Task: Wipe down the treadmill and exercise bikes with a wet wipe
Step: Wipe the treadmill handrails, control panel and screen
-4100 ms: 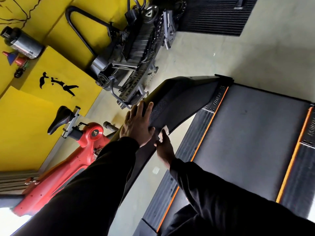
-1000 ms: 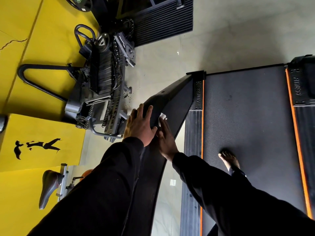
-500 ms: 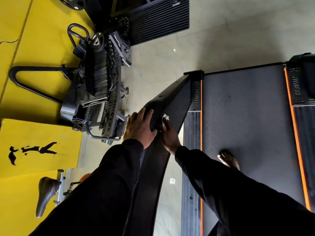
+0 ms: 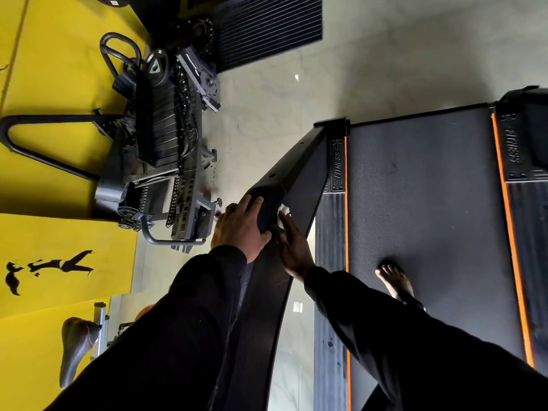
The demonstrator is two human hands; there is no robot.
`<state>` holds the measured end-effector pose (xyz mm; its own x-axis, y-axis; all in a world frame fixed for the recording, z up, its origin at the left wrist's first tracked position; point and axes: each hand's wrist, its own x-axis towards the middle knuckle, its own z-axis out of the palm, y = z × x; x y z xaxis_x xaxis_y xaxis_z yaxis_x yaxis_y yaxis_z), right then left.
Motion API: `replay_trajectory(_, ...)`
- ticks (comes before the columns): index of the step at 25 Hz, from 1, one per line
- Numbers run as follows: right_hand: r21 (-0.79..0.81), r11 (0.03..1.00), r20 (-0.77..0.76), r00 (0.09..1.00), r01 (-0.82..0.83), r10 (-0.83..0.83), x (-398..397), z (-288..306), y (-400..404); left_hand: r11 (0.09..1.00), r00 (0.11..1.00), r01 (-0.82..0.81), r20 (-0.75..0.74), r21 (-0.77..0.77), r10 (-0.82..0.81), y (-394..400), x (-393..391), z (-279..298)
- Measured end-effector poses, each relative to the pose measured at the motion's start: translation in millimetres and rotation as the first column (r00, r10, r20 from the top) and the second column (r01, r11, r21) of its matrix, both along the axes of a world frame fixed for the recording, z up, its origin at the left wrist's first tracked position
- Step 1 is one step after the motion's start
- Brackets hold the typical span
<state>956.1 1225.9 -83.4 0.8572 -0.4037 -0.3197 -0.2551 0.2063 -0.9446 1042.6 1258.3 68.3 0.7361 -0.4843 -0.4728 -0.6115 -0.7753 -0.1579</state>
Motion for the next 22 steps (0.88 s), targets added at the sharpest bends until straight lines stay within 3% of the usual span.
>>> replay_trajectory(5, 0.048, 0.998, -0.176, 0.983, -0.046, 0.053, 45, -14, -40, 1.0, 1.0, 0.002, -0.012, 0.003, -0.002, -8, 6, -2)
replay_trajectory(13, 0.095, 0.995, -0.084, 0.996, -0.032, 0.04, -2, -1, -7, 0.998, 0.999, -0.028, -0.036, 0.057, 0.031, -17, 12, -4)
replay_trajectory(18, 0.326, 0.945, -0.245, 0.967, 0.013, 0.071, 46, -14, -47, 0.999, 0.999, -0.041, -0.031, 0.026, 0.041, -22, 14, -6)
replay_trajectory(22, 0.164, 0.984, -0.133, 0.987, -0.063, 0.085, 0, -8, -9, 0.999, 0.999, -0.035, -0.027, 0.033, 0.035, -20, 15, -10)
